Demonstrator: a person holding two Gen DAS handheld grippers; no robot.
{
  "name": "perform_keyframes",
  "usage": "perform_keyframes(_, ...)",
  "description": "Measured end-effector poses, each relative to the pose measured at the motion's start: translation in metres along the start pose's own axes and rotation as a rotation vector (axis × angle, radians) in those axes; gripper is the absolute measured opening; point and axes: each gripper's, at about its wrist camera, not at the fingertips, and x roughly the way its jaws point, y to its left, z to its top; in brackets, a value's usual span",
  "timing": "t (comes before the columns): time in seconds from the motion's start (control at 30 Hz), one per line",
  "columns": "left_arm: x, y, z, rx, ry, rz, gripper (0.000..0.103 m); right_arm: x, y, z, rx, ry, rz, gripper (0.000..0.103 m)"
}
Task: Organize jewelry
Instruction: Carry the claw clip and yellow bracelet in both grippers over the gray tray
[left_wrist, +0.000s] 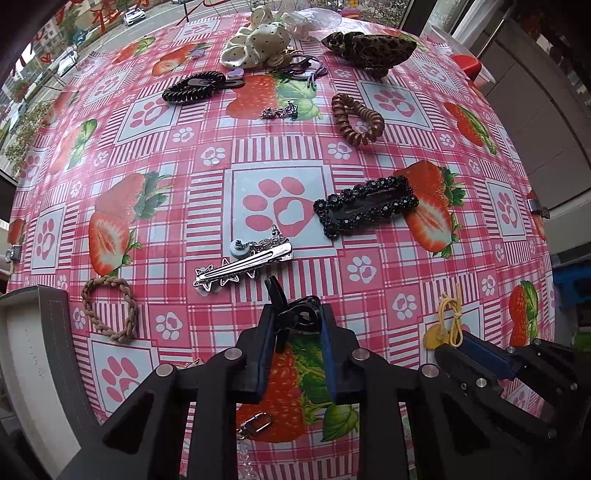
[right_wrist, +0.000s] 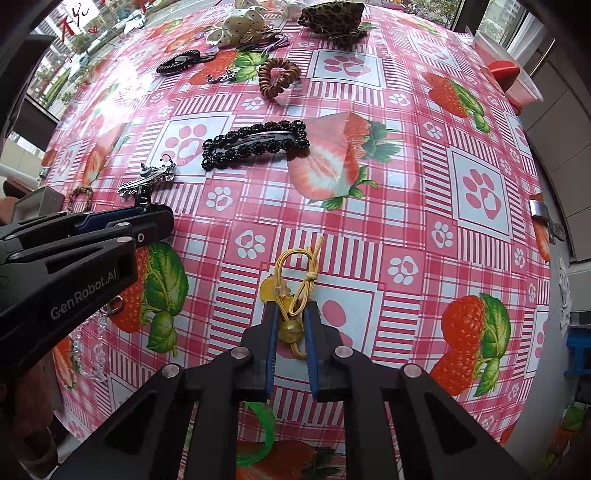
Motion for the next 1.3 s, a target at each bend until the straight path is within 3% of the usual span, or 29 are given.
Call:
perform_keyframes(0.03,-0.004,0.0,-0.002,0.002,-0.009,-0.009,0.03,-0.002,-0.002,-0.002,0.007,0.0,0.014,0.013)
perform_keyframes(0.07,-0.009,0.001,-0.005,0.005,-0.019,-0.014,0.03,-0.006,-0.005,-0.005,0.017,-0.003,0.03,0.005)
perform_keyframes(0.37,-0.049,0.022,-0.017,-0.044,-0.078,-0.027,0.03,-0.035,-0.024,-0.01,0.104,-0.019,0.141,0.005)
perform_keyframes(0.67,-0.094,0.055,-0.044,-0.094,-0.136,0.004,0.03,-0.065,-0.014,-0.02,0.09,-0.032,0.158,0.005)
perform_keyframes(0.93,-0.125,0.114,-0.076,-0.189,-0.164,0.073,0.03,-0.088,0.047,-0.008,0.0,-0.055,0.23,0.005)
perform_keyframes(1.3,-0.132,0.232,-0.115,-0.356,-0.168,0.196,0.03,-0.086,0.192,0.027,-0.239,-0.06,0.376,0.005)
